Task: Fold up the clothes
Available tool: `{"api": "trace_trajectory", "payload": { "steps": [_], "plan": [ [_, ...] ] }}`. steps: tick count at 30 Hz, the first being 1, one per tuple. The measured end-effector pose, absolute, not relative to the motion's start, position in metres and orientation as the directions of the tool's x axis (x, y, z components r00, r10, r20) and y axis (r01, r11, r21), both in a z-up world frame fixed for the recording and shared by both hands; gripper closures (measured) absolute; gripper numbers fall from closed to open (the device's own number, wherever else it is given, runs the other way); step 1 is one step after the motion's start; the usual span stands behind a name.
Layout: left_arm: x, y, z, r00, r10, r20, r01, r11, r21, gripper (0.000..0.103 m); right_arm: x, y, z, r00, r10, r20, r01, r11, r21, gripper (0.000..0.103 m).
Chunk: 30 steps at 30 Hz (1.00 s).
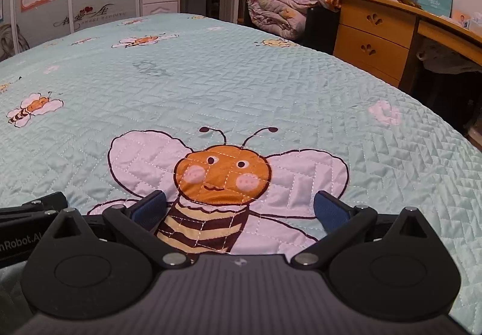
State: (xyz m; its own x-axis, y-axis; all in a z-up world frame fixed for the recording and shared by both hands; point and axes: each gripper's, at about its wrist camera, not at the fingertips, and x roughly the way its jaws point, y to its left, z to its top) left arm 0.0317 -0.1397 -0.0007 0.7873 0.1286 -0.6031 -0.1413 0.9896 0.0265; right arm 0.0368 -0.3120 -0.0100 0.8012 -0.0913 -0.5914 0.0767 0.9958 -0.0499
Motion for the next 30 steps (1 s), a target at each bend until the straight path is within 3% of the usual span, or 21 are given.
{"api": "trace_trajectory", "payload": {
  "steps": [30],
  "plan": [
    [0.0323, -0.1396, -0.0015, 0.788, 0.123, -0.603, -0.136, 0.990, 0.024, 0.000, 0.0406, -0.3158, -0.0081, 0.789, -0.085, -0.609, 0.075, 0.996, -0.042, 0.000]
  ]
}}
